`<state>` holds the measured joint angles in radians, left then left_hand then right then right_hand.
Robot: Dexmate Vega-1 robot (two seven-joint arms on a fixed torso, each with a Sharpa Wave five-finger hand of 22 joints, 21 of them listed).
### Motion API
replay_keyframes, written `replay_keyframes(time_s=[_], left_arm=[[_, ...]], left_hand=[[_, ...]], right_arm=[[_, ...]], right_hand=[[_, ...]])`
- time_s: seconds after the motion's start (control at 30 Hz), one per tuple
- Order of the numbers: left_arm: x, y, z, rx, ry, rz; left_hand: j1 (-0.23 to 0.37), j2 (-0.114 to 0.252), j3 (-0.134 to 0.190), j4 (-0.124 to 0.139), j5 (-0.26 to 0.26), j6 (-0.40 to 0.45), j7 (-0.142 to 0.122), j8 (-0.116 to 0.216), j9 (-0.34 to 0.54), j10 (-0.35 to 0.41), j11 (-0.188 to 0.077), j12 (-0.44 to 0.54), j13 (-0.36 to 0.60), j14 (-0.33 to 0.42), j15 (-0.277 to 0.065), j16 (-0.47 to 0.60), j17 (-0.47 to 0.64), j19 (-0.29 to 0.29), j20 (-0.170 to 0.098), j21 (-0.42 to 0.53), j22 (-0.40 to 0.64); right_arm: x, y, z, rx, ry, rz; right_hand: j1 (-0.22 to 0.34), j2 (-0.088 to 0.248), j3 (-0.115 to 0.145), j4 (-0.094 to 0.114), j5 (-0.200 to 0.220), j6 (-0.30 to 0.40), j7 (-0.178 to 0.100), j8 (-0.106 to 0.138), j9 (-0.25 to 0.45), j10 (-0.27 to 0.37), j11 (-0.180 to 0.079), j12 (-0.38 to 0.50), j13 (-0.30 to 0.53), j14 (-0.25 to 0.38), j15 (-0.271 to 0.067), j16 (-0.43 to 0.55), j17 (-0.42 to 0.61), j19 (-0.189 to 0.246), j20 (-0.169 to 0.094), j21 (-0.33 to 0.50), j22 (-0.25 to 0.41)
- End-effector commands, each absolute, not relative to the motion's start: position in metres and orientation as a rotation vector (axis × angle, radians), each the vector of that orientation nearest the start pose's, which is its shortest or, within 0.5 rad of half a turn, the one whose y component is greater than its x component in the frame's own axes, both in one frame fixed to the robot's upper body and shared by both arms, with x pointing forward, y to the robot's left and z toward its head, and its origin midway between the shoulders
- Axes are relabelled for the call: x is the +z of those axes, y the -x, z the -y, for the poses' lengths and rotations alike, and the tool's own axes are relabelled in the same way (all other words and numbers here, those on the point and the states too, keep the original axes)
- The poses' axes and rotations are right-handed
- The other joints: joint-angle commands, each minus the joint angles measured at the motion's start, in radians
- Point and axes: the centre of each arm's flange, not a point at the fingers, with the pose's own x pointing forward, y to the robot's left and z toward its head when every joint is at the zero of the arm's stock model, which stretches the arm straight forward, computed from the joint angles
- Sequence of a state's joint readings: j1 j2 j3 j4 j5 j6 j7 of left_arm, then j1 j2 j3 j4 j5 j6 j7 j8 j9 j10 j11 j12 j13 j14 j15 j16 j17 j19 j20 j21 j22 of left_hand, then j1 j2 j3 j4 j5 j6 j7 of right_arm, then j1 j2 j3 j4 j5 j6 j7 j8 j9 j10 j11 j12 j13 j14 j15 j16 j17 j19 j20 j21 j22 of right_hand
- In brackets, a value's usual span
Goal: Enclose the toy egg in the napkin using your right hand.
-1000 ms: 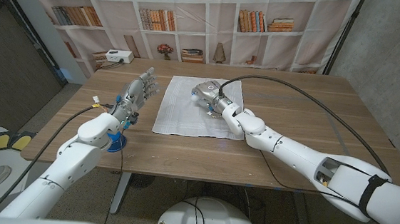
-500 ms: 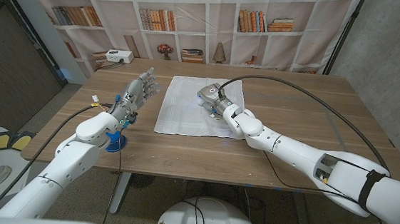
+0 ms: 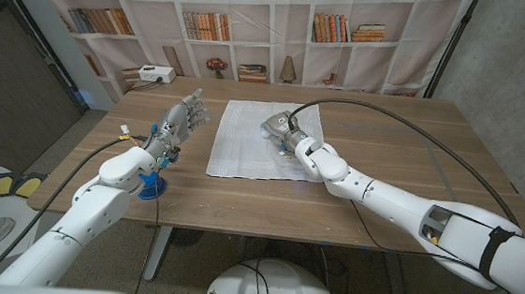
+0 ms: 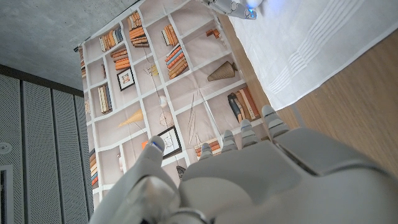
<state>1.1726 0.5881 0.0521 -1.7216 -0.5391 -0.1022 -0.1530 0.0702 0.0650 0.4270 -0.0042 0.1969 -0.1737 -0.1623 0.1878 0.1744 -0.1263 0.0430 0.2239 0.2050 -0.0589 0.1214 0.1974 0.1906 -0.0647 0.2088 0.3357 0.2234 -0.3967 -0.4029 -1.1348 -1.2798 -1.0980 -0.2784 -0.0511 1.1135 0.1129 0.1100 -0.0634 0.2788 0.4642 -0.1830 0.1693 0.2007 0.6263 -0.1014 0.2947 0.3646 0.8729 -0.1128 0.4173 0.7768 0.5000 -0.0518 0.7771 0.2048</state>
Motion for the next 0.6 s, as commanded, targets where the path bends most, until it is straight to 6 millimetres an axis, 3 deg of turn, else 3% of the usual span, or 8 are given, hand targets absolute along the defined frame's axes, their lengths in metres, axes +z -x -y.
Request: replay_keyframes(time_s=[0.03,0.2,0.3,0.4,0.47,0.5,0.6], left_arm=[[-0.03,-0.564,-0.322,-0.279,-0.107,0.599],[-0.032,-0.564,-0.319,-0.286,-0.1,0.6],[-0.033,-0.563,-0.318,-0.287,-0.103,0.605],[-0.033,-0.562,-0.317,-0.283,-0.102,0.609],[-0.034,-0.561,-0.317,-0.284,-0.106,0.609],[-0.034,-0.561,-0.316,-0.284,-0.109,0.609],[-0.035,-0.56,-0.315,-0.286,-0.107,0.609]], left_hand=[[-0.008,0.005,0.002,0.009,0.005,-0.015,0.005,-0.001,0.003,0.001,0.004,0.002,0.003,-0.004,0.002,0.0,0.004,-0.006,0.004,-0.004,0.0],[-0.008,0.005,0.002,0.009,0.005,-0.016,0.005,-0.001,0.002,-0.001,0.006,0.001,0.003,-0.004,0.003,0.0,0.004,-0.007,0.004,-0.005,0.0],[-0.008,0.005,0.002,0.009,0.005,-0.016,0.004,-0.001,0.002,-0.001,0.006,0.002,0.003,-0.004,0.003,0.0,0.004,-0.007,0.004,-0.005,0.0],[-0.008,0.005,0.002,0.009,0.005,-0.016,0.004,-0.001,0.002,-0.001,0.006,0.002,0.003,-0.004,0.003,0.0,0.004,-0.007,0.004,-0.005,0.0],[-0.008,0.005,0.002,0.009,0.005,-0.016,0.004,-0.001,0.002,0.0,0.005,0.002,0.003,-0.003,0.002,0.0,0.003,-0.007,0.004,-0.005,0.0],[-0.008,0.005,0.002,0.009,0.005,-0.016,0.004,-0.001,0.002,-0.001,0.006,0.002,0.003,-0.004,0.002,0.0,0.003,-0.007,0.004,-0.005,0.0],[-0.008,0.005,0.001,0.01,0.005,-0.016,0.003,-0.001,0.002,0.0,0.007,0.002,0.003,-0.004,0.002,0.0,0.003,-0.007,0.004,-0.005,0.0]], right_arm=[[-0.012,-0.652,0.048,-0.043,1.984,0.723],[-0.008,-0.648,0.054,-0.031,1.941,0.655],[-0.007,-0.645,0.058,-0.014,1.908,0.633],[-0.008,-0.64,0.062,-0.015,1.863,0.638],[-0.01,-0.635,0.064,-0.06,1.839,0.662],[-0.01,-0.633,0.065,-0.074,1.826,0.676],[-0.009,-0.626,0.068,-0.063,1.797,0.688]], right_hand=[[-0.041,-0.027,-0.024,0.012,0.005,-0.135,0.0,-0.005,-0.004,-0.037,0.001,-0.035,-0.01,0.007,-0.11,-0.02,-0.013,-0.004,-0.015,0.011,-0.006],[-0.083,-0.029,-0.052,0.035,0.012,-0.316,0.026,-0.004,-0.006,-0.129,0.007,-0.08,-0.013,-0.017,-0.104,-0.043,-0.017,-0.022,0.006,0.011,-0.01],[-0.098,-0.03,-0.062,0.043,0.014,-0.371,0.042,-0.003,-0.006,-0.164,0.009,-0.092,-0.014,-0.035,-0.104,-0.052,-0.018,-0.032,0.012,0.009,-0.011],[-0.164,-0.031,-0.092,0.081,0.012,-0.394,0.062,0.008,-0.006,-0.201,0.022,-0.099,-0.017,-0.059,-0.086,-0.064,-0.02,-0.037,0.04,0.008,-0.013],[-0.195,-0.036,-0.11,0.097,0.013,-0.415,0.075,0.011,-0.006,-0.258,0.031,-0.112,-0.021,-0.122,-0.076,-0.093,-0.025,-0.051,0.06,0.002,-0.015],[-0.219,-0.03,-0.119,0.111,0.015,-0.423,0.084,0.014,-0.005,-0.294,0.04,-0.112,-0.025,-0.187,-0.064,-0.128,-0.04,-0.056,0.074,-0.001,-0.015],[-0.245,-0.032,-0.135,0.122,0.023,-0.433,0.092,0.019,-0.004,-0.391,0.042,-0.115,-0.034,-0.31,-0.032,-0.194,-0.076,-0.09,0.094,-0.016,-0.017]])
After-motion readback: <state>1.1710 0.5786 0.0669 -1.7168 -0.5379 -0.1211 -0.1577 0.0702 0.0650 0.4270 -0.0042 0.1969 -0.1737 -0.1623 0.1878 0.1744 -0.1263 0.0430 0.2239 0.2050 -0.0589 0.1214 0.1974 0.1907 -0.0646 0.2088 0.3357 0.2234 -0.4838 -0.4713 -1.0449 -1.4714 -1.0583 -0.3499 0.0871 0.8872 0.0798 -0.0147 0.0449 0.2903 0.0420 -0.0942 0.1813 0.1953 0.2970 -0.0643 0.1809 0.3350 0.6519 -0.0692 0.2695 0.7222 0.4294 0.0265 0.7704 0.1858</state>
